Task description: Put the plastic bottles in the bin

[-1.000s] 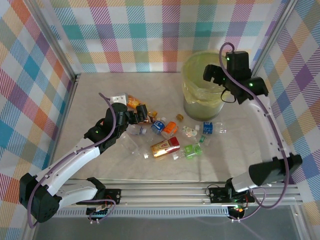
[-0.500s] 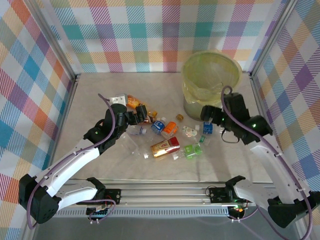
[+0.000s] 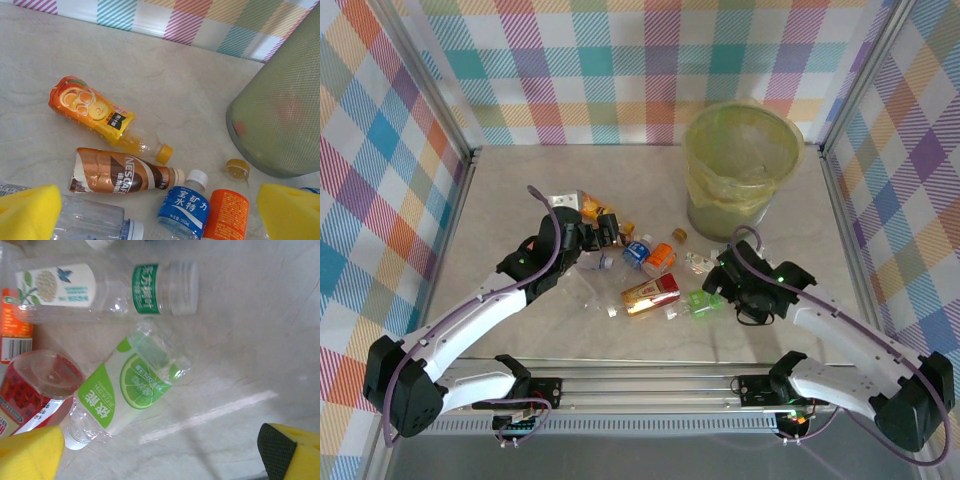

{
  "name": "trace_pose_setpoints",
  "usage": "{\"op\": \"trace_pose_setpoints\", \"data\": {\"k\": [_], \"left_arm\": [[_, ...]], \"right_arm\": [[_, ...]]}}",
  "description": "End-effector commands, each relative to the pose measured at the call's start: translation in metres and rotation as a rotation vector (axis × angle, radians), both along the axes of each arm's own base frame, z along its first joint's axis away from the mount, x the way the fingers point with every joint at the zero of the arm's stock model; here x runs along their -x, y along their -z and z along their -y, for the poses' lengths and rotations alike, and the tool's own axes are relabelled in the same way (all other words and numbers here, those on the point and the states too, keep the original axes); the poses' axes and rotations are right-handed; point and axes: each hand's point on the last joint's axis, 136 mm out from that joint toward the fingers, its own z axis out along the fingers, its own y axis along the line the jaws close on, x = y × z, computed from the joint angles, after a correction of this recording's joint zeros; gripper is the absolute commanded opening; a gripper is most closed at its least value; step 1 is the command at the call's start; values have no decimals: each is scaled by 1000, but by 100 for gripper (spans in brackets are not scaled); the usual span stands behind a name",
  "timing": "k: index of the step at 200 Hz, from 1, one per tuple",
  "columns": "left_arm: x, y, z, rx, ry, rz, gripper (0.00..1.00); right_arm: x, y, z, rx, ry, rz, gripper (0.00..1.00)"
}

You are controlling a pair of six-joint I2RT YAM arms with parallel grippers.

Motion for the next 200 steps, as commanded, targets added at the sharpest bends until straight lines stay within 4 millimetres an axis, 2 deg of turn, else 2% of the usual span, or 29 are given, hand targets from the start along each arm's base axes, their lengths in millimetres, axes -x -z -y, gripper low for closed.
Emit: {"op": "trace_pose_setpoints", "data": {"k": [1,63,123,157,200], "left_arm": [[-2,-7,2,19,5,29,100],[-2,-7,0,8,4,26,100],[-2,-7,-1,9,8,23,100],[-2,-8,-1,9,12,25,100],[-1,-8,-2,10,10,24,100]], "right_arm": [[-1,11,-16,-105,132,-37,100],[-4,36,-39,-110,178,-125,100],[-16,51,-60,-128,158,-133,100],[-22,59,-63,-114,162,-133,100],[-19,72,-57,-78,178,-150,100]]}}
